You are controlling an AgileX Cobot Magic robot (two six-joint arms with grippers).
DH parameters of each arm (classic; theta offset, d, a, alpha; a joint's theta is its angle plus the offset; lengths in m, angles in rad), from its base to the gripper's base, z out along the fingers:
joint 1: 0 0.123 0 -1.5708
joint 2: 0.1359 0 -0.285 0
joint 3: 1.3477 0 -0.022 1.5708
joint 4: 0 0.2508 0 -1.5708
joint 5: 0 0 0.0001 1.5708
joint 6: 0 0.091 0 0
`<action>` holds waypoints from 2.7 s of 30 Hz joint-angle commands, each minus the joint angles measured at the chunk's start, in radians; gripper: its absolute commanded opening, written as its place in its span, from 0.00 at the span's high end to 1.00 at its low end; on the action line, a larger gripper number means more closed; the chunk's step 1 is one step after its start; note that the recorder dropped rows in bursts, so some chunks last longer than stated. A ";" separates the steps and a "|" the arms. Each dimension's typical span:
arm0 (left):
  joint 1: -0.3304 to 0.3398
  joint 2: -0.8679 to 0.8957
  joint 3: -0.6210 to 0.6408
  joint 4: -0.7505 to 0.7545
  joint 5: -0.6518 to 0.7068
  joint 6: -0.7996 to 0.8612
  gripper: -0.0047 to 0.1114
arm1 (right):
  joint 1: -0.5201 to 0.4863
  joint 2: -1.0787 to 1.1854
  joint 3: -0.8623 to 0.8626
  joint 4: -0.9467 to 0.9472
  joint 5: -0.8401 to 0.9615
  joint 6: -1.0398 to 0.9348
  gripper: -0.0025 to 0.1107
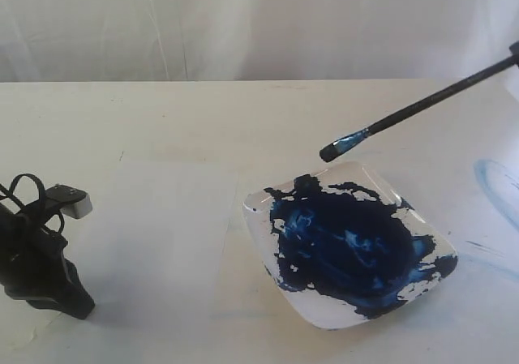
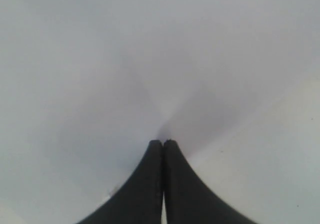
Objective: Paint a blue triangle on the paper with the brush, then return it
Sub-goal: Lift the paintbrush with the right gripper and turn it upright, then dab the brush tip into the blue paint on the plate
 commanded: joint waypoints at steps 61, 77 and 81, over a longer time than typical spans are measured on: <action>0.004 -0.002 0.007 -0.003 0.017 0.001 0.96 | 0.147 0.231 -0.098 -1.005 -0.253 0.150 0.98; 0.004 -0.002 0.007 -0.003 0.017 0.001 0.96 | 0.147 0.207 -0.100 -0.998 -0.143 0.260 0.98; 0.004 -0.002 0.007 -0.003 0.017 0.001 0.96 | 0.147 0.229 -0.100 -0.998 -0.122 0.261 0.98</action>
